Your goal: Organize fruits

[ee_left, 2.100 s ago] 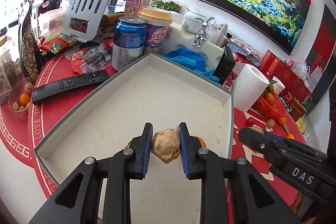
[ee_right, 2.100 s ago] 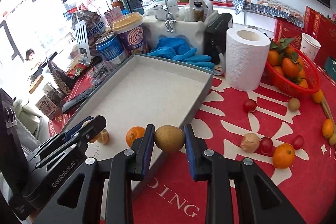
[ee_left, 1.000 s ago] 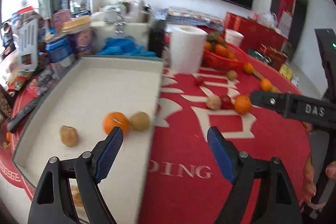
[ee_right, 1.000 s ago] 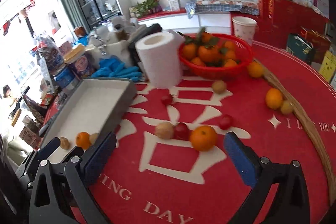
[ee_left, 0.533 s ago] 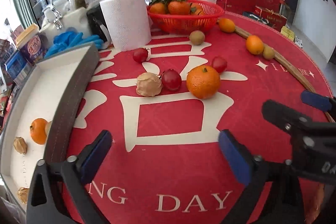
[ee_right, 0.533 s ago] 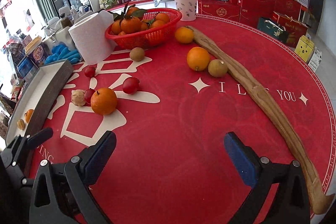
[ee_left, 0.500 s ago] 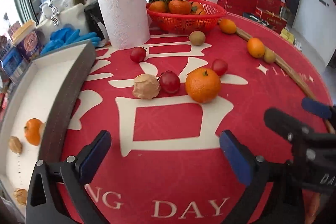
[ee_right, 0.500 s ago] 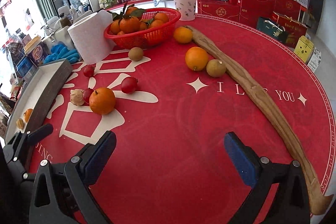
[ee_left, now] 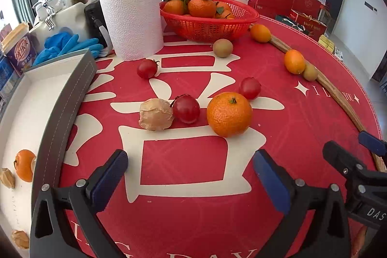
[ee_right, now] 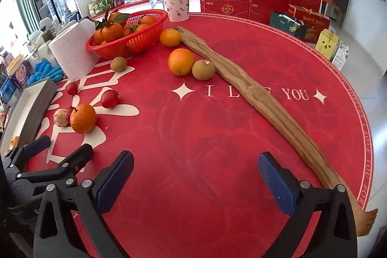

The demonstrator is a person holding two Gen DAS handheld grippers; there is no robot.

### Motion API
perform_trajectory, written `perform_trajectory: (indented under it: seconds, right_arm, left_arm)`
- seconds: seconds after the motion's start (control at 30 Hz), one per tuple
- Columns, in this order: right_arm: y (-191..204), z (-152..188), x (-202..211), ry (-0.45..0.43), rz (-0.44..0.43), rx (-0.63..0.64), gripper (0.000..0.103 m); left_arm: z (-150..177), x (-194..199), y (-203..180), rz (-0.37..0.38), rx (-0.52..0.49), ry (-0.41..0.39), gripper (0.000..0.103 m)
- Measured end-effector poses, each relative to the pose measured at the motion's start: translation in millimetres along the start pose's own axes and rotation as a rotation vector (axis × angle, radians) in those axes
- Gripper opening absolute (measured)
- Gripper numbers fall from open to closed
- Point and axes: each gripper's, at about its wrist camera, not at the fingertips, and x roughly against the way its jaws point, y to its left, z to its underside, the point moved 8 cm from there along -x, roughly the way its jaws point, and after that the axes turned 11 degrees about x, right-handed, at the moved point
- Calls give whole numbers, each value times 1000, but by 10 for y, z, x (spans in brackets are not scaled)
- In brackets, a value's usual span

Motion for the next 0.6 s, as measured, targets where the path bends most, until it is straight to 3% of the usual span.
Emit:
perform_trajectory:
  seconds: [0.2,0.6]
  right_arm:
    - [-13,109,-96,59,16,37,103]
    - [-27,104,-88,48,7,48,103]
  left_arm:
    - [2,0,0,0,0,0,103]
    - [9,6,0,1,-1,0,103]
